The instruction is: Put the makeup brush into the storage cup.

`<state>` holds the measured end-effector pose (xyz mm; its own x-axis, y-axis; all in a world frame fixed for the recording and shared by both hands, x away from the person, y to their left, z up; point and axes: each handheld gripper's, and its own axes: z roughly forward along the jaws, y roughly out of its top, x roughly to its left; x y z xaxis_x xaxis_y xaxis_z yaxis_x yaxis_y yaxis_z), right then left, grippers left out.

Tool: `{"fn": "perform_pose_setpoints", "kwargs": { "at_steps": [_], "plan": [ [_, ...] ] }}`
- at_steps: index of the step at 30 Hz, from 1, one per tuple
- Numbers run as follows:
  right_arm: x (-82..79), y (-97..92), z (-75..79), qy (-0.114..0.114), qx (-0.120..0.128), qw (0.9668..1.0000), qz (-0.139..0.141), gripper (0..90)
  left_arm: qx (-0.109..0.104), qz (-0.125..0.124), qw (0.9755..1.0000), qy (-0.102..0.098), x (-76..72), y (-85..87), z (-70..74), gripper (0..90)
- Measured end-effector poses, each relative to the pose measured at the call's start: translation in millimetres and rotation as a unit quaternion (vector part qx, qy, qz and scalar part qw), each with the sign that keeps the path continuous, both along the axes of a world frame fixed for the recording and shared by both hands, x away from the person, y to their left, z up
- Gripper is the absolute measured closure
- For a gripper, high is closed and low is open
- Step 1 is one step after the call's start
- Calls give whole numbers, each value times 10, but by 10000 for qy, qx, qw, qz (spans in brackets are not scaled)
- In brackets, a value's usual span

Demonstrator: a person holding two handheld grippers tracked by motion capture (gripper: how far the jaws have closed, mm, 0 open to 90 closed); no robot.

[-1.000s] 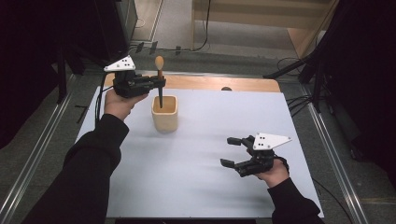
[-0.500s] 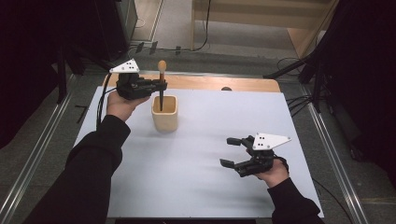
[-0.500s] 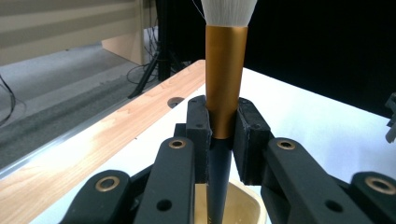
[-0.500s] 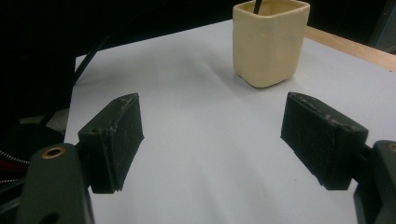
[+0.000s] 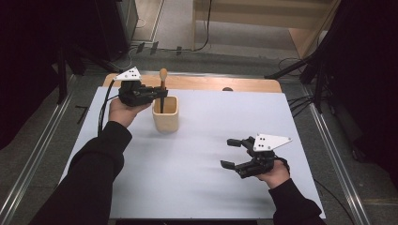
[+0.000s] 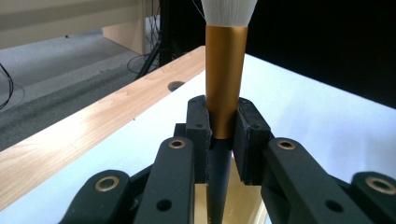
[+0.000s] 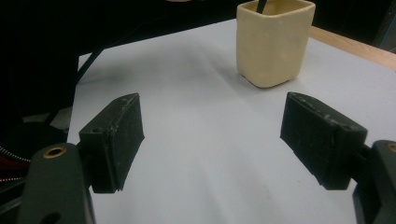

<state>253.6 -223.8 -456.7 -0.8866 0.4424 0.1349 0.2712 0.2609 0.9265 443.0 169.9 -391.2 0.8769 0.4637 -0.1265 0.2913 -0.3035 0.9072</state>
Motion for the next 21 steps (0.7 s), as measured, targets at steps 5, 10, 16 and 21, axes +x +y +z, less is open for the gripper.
{"fn": "perform_pose_setpoints", "kwargs": {
  "at_steps": [5, 10, 16, 21],
  "plan": [
    [0, -1, 1, 5, 4, 10000, -3, 226, 3, 11, 10000, 18, -6, 1, -29, 787],
    [-2, 0, 3, -7, 2, 10000, 3, 226, -19, 135, 9995, 280, 31, 32, -75, 688],
    [-1, -7, 6, -11, 0, 10000, -3, 226, 107, 343, 9976, 593, 55, 98, -77, 187],
    [-1, -3, 5, -5, -6, 10000, -8, 226, 164, 290, 9976, 610, 23, 139, -44, 153]
  ]
}}
